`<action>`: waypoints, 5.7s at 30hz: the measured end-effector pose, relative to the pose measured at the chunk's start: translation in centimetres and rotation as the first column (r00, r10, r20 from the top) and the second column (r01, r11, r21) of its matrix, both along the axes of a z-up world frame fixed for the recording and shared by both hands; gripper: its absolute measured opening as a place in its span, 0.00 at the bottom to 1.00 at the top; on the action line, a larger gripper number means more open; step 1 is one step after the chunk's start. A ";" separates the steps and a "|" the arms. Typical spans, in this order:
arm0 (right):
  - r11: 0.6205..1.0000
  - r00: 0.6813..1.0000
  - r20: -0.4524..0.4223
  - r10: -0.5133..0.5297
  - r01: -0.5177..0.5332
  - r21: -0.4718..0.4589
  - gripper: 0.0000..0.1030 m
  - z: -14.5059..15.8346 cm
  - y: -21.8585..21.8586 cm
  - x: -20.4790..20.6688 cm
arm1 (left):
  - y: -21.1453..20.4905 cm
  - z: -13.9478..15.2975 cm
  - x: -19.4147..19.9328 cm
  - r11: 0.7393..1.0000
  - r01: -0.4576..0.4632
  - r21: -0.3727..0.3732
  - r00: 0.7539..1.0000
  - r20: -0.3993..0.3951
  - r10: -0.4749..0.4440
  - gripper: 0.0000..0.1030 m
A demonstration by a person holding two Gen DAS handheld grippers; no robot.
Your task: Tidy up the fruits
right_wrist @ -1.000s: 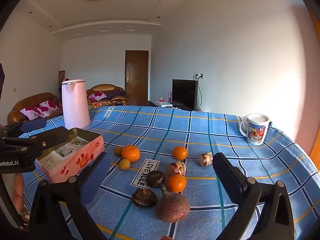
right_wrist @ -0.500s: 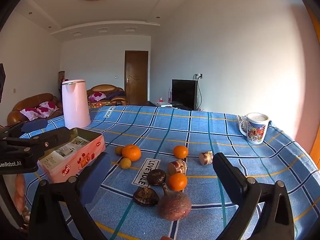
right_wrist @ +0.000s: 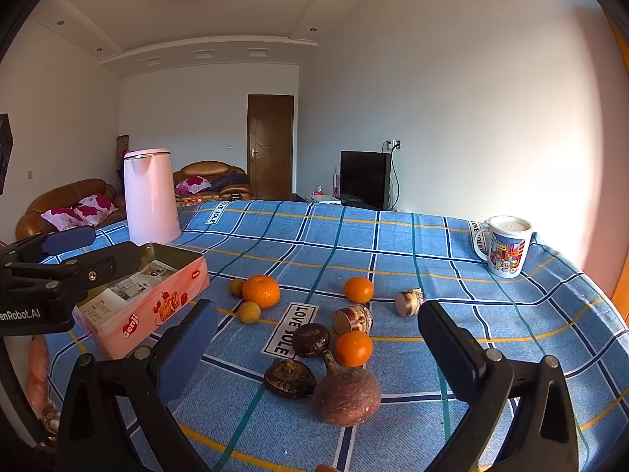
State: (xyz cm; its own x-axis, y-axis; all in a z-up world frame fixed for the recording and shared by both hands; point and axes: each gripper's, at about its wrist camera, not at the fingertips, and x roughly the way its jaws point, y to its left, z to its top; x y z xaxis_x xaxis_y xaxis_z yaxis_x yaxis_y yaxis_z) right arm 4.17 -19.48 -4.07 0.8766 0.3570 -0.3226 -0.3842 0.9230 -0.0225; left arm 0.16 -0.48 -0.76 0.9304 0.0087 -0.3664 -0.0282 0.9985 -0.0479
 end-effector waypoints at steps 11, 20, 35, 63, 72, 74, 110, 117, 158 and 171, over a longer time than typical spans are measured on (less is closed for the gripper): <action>1.000 1.000 -0.007 0.004 -0.004 0.001 0.99 -0.2 0.1 0.0 | 0.0 0.0 0.0 1.000 -0.001 0.000 1.000 0.000 0.001 1.00; 1.000 1.000 -0.014 0.013 -0.013 -0.004 0.99 -0.4 0.3 0.0 | 0.0 -0.1 0.0 1.000 -0.001 -0.003 1.000 -0.001 0.001 1.00; 1.000 1.000 -0.016 0.009 -0.009 -0.006 0.99 -0.6 0.3 -0.1 | 0.1 -0.2 0.0 1.000 -0.002 -0.002 1.000 -0.002 0.002 1.00; 0.992 0.953 -0.301 0.040 -0.074 -0.104 0.55 -6.1 -1.8 4.8 | -4.1 -5.4 3.8 0.986 0.159 -0.041 0.971 -0.175 -0.164 0.88; 1.000 0.971 -0.239 0.001 -0.008 -0.029 0.52 -5.3 -4.2 4.1 | -7.7 -6.2 6.2 0.963 0.266 -0.049 0.926 -0.263 -0.270 0.75; 1.000 0.970 -0.241 -0.008 0.008 -0.004 0.52 -5.1 -4.9 4.3 | -8.6 -6.3 6.7 0.958 0.282 -0.046 0.919 -0.275 -0.283 0.75; 0.999 0.986 -0.166 -0.014 0.022 0.046 0.52 -4.7 -5.9 3.8 | -9.2 -6.6 7.6 0.954 0.293 -0.063 0.926 -0.228 -0.300 0.43; 0.999 0.992 -0.127 -0.007 0.013 0.053 0.52 -4.6 -5.9 3.3 | -9.2 -6.3 6.8 0.959 0.282 -0.038 0.942 -0.178 -0.284 0.43; 1.000 0.998 -0.055 0.014 -0.013 0.023 0.52 -2.6 -4.2 2.8 | -4.6 -4.2 3.6 0.990 0.142 0.010 0.990 0.015 -0.143 0.43; 0.983 0.981 -0.074 0.181 -0.182 -0.008 0.52 0.8 2.5 4.8 | 1.8 -3.9 3.5 0.998 0.010 -0.061 1.000 -0.011 -0.010 0.43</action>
